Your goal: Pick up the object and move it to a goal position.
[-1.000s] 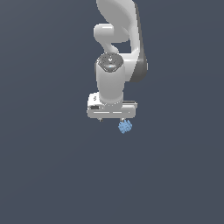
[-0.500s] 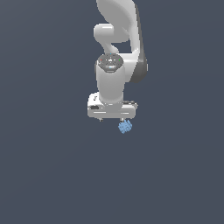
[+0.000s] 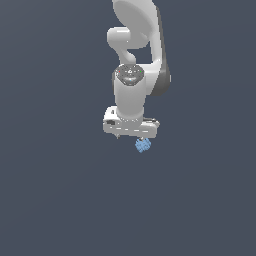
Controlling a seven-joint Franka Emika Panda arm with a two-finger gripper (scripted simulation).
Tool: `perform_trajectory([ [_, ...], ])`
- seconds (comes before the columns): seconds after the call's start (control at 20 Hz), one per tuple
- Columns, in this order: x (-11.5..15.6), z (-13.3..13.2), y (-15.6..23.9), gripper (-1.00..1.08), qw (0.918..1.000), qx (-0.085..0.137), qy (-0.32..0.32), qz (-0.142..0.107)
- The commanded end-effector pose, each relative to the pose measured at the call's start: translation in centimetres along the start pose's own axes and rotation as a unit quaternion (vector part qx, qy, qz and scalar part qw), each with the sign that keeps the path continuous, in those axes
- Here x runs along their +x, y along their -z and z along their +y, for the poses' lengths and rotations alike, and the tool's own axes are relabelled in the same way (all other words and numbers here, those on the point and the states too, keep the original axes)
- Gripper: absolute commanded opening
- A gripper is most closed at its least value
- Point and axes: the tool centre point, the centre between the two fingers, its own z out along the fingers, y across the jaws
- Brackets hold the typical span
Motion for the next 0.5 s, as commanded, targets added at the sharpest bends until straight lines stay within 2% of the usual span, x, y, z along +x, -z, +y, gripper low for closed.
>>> perform_trajectory([
  [0.0, -0.2, -0.4, -0.3, 1.00, 0.9998, 0.000, -0.022, 0.000],
  [0.45, -1.1, -1.9, -1.9, 1.00, 0.9922, 0.001, -0.125, 0.001],
])
